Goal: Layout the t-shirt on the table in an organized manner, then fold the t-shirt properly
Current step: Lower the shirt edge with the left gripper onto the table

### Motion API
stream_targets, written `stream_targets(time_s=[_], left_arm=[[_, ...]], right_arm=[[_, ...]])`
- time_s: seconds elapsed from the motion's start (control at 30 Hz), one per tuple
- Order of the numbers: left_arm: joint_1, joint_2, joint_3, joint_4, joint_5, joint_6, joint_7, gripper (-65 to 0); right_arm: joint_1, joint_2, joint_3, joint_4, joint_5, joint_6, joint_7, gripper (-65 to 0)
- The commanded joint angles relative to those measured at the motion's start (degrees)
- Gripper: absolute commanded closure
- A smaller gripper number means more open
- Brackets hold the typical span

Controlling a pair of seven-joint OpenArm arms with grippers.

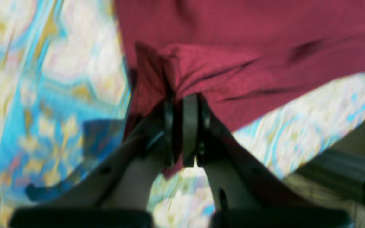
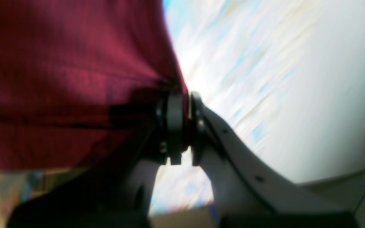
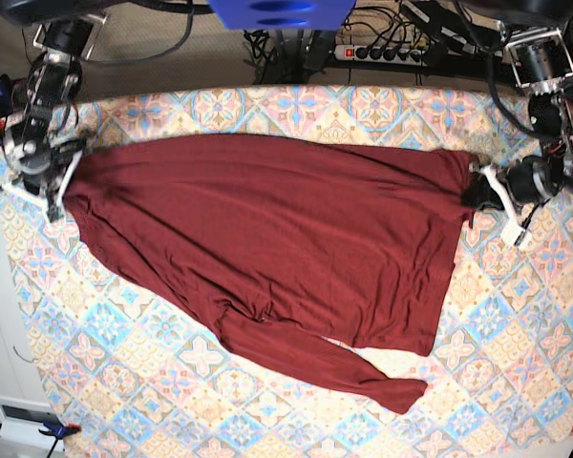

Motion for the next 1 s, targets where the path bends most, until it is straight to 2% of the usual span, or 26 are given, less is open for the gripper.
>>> stream_targets(time_s=[0.0, 0.27, 0.37, 0.43, 0.63, 0.97], left_arm=[[-1.9, -0.6, -0.6, 0.7, -1.0, -0.1, -1.0, 0.0], [-9.4, 7.3, -5.9, -1.3, 0.6, -0.1, -1.0, 0.0], [-11.5, 8.5, -6.1, -4.1, 2.8, -0.1, -1.2, 0.0], [-12.3, 9.5, -6.1, -5.3, 3.9, -0.1, -3.5, 0.0], [-14.3, 9.7, -6.1, -11.8, 4.2, -0.1, -9.6, 0.0], [-14.2, 10.2, -5.7, -18.8, 4.4, -0.1, -19.7, 0.0]], right_arm=[[0.1, 1.1, 0.4, 0.2, -0.7, -0.5, -0.3, -3.7], [0.2, 1.1, 0.4, -2.6, -0.7, -0.5, -0.3, -3.8], [0.2, 1.1, 0.3, -4.3, -0.7, -0.5, -0.3, -3.8], [1.2, 1.2, 0.3, -5.1, -0.7, -0.5, -0.3, -3.8], [7.9, 1.2, 0.2, -5.8, -0.7, -0.5, -0.3, -3.8], [8.3, 1.2, 0.2, -11.5, -0.7, -0.5, -0.1, -3.8]])
